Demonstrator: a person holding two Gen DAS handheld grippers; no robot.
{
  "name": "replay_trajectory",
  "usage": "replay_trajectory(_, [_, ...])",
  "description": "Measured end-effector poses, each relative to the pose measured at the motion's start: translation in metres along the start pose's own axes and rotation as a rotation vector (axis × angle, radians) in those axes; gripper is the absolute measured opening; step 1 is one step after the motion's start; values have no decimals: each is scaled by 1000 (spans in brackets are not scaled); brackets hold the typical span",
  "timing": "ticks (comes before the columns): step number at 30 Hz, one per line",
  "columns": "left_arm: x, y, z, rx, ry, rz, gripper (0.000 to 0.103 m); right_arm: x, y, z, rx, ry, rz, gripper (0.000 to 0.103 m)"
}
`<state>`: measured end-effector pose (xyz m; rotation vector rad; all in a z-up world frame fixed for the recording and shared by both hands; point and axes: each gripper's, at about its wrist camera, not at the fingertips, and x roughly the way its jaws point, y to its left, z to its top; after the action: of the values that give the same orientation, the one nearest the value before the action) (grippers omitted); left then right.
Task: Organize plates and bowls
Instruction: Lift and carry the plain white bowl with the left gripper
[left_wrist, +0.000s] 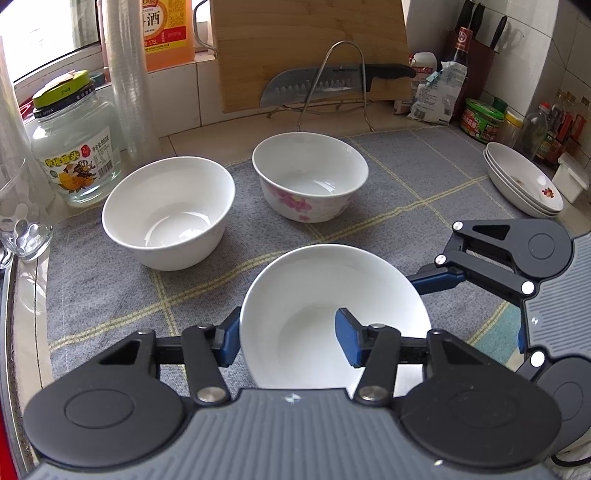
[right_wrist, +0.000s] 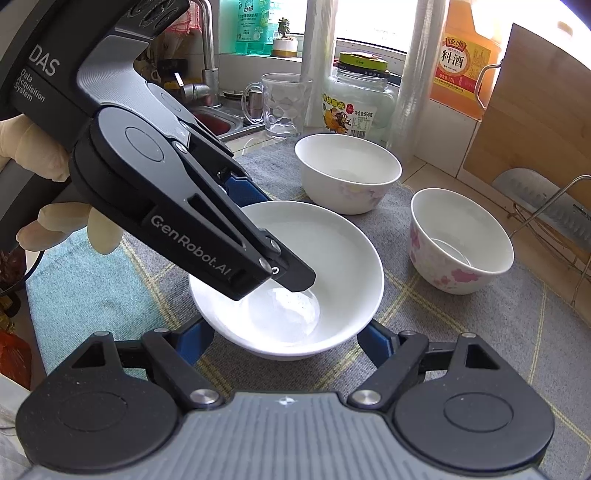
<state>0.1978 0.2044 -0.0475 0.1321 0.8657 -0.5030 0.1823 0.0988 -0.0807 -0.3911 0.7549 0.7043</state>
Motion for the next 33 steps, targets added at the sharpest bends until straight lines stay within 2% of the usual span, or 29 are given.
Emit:
replay_trajectory(15, [-4,-25,6,33,-11,-28,52,-20,-8,-7,37,22,3,87])
replay_trajectory(33, [19,-88,32,99,-21,-111,52,-67,-46,-43,106,33,-78,87])
